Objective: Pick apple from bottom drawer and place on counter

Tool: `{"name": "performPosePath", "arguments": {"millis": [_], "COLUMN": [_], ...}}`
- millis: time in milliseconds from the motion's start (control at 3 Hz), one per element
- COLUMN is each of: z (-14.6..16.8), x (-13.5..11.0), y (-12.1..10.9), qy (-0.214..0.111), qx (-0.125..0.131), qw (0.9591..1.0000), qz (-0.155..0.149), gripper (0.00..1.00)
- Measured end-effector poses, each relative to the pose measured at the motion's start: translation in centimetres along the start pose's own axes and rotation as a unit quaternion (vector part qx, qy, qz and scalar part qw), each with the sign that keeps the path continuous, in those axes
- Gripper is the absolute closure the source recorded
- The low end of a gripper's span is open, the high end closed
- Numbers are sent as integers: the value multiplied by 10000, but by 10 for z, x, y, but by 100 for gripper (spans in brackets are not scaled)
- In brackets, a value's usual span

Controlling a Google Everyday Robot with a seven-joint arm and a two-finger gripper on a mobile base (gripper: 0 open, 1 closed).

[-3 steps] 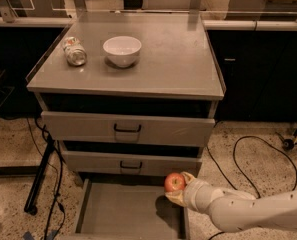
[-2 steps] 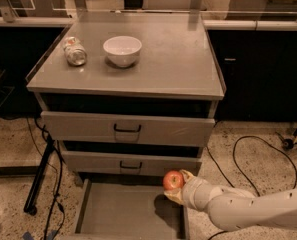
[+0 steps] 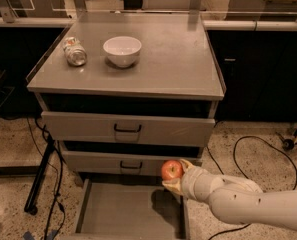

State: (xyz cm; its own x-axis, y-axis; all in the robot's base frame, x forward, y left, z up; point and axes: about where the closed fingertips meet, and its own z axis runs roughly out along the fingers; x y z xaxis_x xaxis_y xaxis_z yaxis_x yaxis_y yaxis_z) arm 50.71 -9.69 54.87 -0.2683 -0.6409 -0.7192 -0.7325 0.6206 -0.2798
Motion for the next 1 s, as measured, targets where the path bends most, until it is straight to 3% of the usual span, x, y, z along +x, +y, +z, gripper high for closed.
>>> {"name": "performPosePath", "arguments": {"millis": [333,1000], "z": [-26,-25], "x": [-39,-46], "y": [-12,-7], "qy": [-251,-316], "qx": [140,72], "qw": [9994,9993], "qz": [-168,-197], "gripper": [100,100]}}
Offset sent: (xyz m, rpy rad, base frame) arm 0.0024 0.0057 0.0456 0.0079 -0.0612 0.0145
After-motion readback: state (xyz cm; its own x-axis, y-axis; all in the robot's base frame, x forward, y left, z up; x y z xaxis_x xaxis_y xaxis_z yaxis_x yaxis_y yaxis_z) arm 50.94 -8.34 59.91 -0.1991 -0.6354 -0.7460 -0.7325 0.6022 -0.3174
